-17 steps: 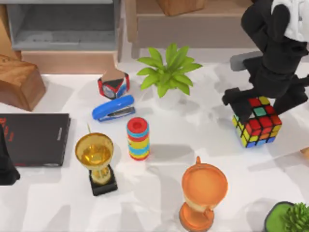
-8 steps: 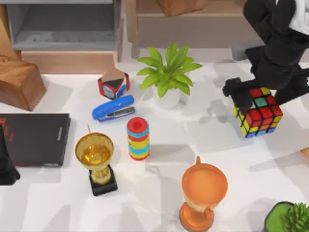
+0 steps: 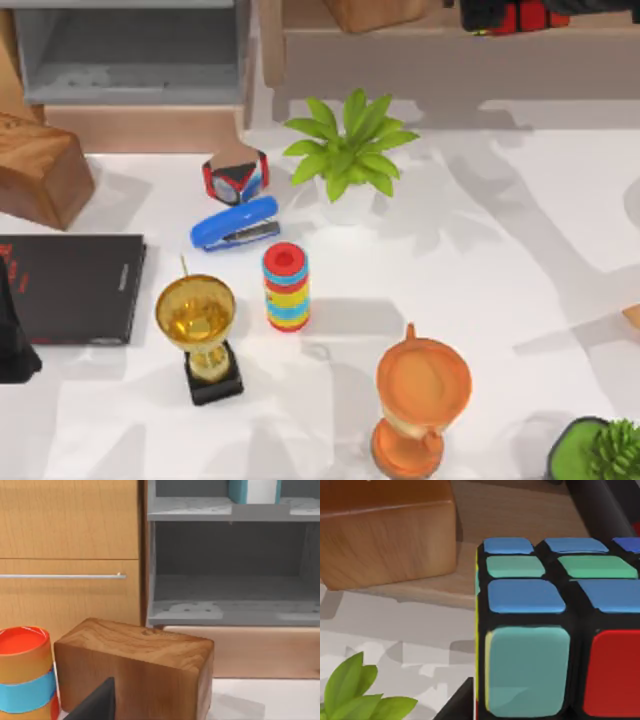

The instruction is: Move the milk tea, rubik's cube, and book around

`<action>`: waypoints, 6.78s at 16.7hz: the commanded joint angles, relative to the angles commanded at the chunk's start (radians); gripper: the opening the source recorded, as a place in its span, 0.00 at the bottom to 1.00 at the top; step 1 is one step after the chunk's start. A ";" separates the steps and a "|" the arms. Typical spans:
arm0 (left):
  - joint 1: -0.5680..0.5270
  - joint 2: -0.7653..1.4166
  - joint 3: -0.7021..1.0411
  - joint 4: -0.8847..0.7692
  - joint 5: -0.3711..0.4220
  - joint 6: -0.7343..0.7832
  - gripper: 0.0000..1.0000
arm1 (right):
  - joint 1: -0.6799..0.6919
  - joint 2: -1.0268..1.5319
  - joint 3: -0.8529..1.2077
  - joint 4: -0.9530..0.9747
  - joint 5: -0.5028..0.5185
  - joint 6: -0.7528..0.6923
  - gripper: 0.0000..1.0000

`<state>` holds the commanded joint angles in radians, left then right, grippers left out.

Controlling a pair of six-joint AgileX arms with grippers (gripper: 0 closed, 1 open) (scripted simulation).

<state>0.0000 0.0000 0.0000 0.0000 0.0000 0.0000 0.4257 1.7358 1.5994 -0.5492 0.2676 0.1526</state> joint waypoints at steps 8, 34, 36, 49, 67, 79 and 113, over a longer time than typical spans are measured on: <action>0.000 0.000 0.000 0.000 0.000 0.000 1.00 | 0.077 -0.086 -0.032 0.590 0.248 -0.110 0.00; 0.000 0.000 0.000 0.000 0.000 0.000 1.00 | -0.032 0.301 0.442 0.539 0.169 -0.140 0.00; 0.000 0.000 0.000 0.000 0.000 0.000 1.00 | -0.032 0.301 0.442 0.539 0.169 -0.140 0.08; 0.000 0.000 0.000 0.000 0.000 0.000 1.00 | -0.032 0.301 0.442 0.539 0.169 -0.140 1.00; 0.000 0.000 0.000 0.000 0.000 0.000 1.00 | 0.000 0.177 0.266 0.590 0.196 -0.138 1.00; 0.000 0.000 0.000 0.000 0.000 0.000 1.00 | -0.080 -0.152 -0.060 0.578 0.108 -0.141 1.00; -0.047 0.378 0.299 0.158 -0.041 -0.002 1.00 | -0.426 -1.736 -1.599 0.549 -0.268 -0.153 1.00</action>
<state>-0.0467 0.3781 0.2988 0.1581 -0.0407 -0.0019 0.0000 0.0000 0.0000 0.0000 0.0000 0.0000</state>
